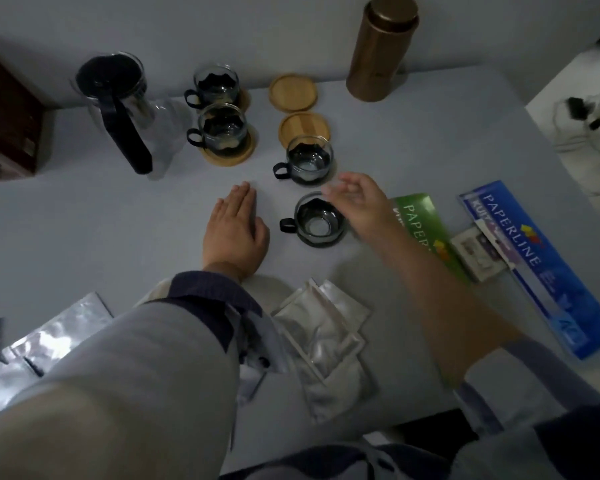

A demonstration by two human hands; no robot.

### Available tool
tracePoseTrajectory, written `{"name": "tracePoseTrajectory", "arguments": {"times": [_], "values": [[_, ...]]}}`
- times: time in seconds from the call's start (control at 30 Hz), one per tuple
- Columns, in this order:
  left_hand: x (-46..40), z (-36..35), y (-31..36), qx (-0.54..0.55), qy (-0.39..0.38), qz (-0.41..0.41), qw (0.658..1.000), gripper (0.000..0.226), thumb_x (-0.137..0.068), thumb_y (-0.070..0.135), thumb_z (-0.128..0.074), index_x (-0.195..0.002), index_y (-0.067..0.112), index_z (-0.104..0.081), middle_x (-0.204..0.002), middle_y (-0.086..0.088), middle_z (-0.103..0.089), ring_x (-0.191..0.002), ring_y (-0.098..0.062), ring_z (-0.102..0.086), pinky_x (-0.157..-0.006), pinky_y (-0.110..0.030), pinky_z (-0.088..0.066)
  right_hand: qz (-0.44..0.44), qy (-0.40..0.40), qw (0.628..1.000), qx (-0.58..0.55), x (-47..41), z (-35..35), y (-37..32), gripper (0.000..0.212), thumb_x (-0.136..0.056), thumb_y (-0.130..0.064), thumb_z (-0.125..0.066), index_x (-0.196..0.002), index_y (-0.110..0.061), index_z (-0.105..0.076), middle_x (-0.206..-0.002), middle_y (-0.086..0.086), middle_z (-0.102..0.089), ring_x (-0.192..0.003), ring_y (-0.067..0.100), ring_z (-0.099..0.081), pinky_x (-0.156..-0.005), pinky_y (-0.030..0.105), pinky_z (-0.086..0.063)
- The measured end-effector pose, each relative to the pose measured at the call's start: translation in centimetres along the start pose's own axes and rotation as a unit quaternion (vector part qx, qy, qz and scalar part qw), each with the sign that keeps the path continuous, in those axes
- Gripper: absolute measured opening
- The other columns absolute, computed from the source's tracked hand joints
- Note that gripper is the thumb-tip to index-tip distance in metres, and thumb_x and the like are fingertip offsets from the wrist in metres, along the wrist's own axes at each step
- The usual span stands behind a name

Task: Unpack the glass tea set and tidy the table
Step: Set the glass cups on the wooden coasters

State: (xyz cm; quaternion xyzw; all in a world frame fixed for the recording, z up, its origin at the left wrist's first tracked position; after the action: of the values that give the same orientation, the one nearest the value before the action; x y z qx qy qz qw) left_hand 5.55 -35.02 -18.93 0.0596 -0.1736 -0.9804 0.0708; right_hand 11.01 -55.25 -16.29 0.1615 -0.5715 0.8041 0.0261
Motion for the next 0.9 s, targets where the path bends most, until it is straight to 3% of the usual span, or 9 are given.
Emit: {"name": "tracePoseTrajectory", "arguments": {"times": [0.1, 0.2, 0.33, 0.5, 0.67, 0.77, 0.9], "values": [[0.2, -0.2, 0.0, -0.015, -0.010, -0.003, 1.000, 0.058, -0.097, 0.029, -0.037, -0.150, 0.010, -0.025, -0.158, -0.005, -0.020, -0.147, -0.018, -0.015, -0.120, -0.031, -0.005, 0.010, -0.030, 0.999, 0.021, 2.3, -1.2, 1.3, 0.083, -0.070, -0.040, -0.081, -0.138, -0.018, -0.040, -0.134, 0.000, -0.049, -0.122, 0.016, -0.051, -0.105, 0.034, -0.044], [0.2, -0.5, 0.1, -0.026, -0.016, -0.009, 1.000, 0.061, -0.095, 0.032, -0.032, -0.150, 0.009, -0.023, -0.158, -0.006, -0.019, -0.147, -0.019, -0.014, -0.119, -0.032, -0.005, 0.076, 0.022, 0.992, 0.098, 3.0, -1.8, 1.6, 0.105, -0.051, -0.055, -0.083, -0.137, -0.015, -0.038, -0.134, 0.003, -0.047, -0.123, 0.020, -0.048, -0.107, 0.041, -0.042], [0.3, -0.7, -0.1, -0.033, -0.022, -0.009, 0.999, 0.064, -0.092, 0.035, -0.027, -0.150, 0.009, -0.023, -0.158, -0.006, -0.019, -0.147, -0.019, -0.014, -0.119, -0.032, -0.005, 0.107, 0.068, 0.982, 0.140, 3.2, -2.1, 1.9, 0.095, -0.056, -0.039, -0.086, -0.134, -0.009, -0.041, -0.129, 0.009, -0.049, -0.120, 0.028, -0.050, -0.103, 0.049, -0.041], [0.3, -0.7, 0.0, -0.032, -0.023, -0.008, 0.999, 0.063, -0.093, 0.034, -0.028, -0.150, 0.009, -0.023, -0.158, -0.006, -0.019, -0.147, -0.018, -0.013, -0.120, -0.032, -0.005, 0.107, 0.079, 0.983, 0.124, 2.9, -2.1, 2.4, 0.093, -0.051, -0.055, -0.074, -0.128, -0.012, -0.044, -0.123, 0.006, -0.055, -0.114, 0.028, -0.056, -0.098, 0.047, -0.047], [0.5, -0.5, 0.1, -0.028, -0.023, -0.007, 0.999, 0.064, -0.091, 0.035, -0.027, -0.150, 0.010, -0.023, -0.158, -0.005, -0.019, -0.147, -0.018, -0.013, -0.118, -0.030, -0.003, 0.122, 0.081, 0.983, 0.108, 2.6, -1.3, 0.0, 0.085, -0.055, -0.043, -0.081, -0.127, -0.014, -0.046, -0.123, 0.004, -0.057, -0.112, 0.022, -0.058, -0.097, 0.043, -0.049], [0.6, -0.4, 0.2, -0.024, -0.021, -0.006, 0.999, 0.064, -0.091, 0.035, -0.027, -0.150, 0.010, -0.023, -0.158, -0.005, -0.020, -0.147, -0.017, -0.014, -0.119, -0.030, -0.003, 0.142, 0.068, 0.983, 0.091, 1.4, -0.6, -2.9, 0.079, -0.060, -0.032, -0.085, -0.127, -0.015, -0.046, -0.125, 0.002, -0.056, -0.113, 0.016, -0.058, -0.098, 0.037, -0.050], [0.4, -0.2, 0.2, -0.024, -0.025, -0.009, 0.999, 0.063, -0.093, 0.036, -0.030, -0.151, 0.012, -0.023, -0.158, -0.004, -0.019, -0.147, -0.016, -0.013, -0.118, -0.028, -0.002, 0.149, 0.048, 0.983, 0.094, -1.5, 0.3, -6.9, 0.076, -0.066, -0.023, -0.085, -0.130, -0.013, -0.044, -0.121, -0.005, -0.051, -0.111, 0.009, -0.051, -0.091, 0.013, -0.042]]}}
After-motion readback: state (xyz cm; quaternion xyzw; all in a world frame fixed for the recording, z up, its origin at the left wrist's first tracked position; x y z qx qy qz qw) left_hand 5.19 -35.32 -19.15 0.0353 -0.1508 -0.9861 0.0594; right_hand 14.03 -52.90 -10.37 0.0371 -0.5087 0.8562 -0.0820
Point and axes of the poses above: each hand's wrist, its own x-axis away from the middle knuckle, its own z-axis out of the back of the hand, y = z × x, the point moved 8 cm from there along -x, towards the middle knuckle
